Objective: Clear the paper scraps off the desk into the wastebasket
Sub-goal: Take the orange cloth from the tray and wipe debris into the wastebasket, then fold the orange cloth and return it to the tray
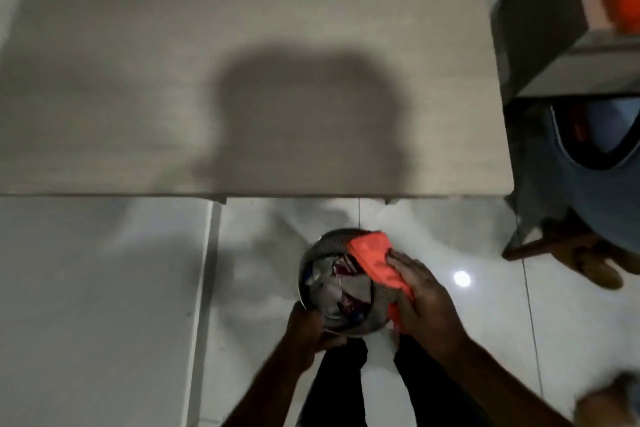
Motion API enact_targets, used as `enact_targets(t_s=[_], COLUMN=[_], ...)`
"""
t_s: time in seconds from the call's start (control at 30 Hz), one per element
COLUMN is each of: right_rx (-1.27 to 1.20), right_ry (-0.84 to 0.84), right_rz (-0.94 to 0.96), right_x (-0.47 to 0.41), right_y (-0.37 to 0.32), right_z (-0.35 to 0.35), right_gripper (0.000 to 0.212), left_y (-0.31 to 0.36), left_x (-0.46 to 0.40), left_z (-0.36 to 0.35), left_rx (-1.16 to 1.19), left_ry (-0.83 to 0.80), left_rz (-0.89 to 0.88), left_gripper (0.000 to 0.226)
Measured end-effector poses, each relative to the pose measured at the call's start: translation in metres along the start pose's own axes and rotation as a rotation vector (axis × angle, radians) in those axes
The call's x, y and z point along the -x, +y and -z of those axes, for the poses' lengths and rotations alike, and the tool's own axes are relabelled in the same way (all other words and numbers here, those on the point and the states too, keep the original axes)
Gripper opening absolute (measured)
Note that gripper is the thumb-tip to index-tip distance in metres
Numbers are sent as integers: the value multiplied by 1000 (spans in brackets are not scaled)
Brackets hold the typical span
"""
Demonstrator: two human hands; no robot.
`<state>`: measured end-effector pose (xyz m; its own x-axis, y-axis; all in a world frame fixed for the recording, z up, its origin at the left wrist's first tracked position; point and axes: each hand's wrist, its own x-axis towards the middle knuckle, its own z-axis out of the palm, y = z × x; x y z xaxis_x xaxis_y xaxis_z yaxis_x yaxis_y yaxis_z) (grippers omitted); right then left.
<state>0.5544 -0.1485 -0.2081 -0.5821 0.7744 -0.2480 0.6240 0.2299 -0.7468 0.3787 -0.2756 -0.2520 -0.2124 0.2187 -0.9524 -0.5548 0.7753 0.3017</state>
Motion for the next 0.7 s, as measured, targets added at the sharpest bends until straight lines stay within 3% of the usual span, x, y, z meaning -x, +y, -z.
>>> enact_targets(t_s=[0.17, 0.27, 0.37, 0.7], right_rx=[21, 88, 132, 192], right_ry=[-68, -156, -179, -182], right_rz=[-127, -80, -48, -13], right_x=[-16, -26, -38, -47], right_y=[105, 153, 192, 217], right_z=[-35, -52, -64, -78], right_gripper=[56, 59, 60, 62], left_y=[-35, -50, -62, -60], left_x=[-99, -150, -189, -225], left_z=[-48, -79, -109, -119], left_rx=[46, 72, 94, 13], left_ry=[-10, -14, 13, -16], left_rz=[81, 100, 118, 206], left_gripper=[33, 41, 32, 41])
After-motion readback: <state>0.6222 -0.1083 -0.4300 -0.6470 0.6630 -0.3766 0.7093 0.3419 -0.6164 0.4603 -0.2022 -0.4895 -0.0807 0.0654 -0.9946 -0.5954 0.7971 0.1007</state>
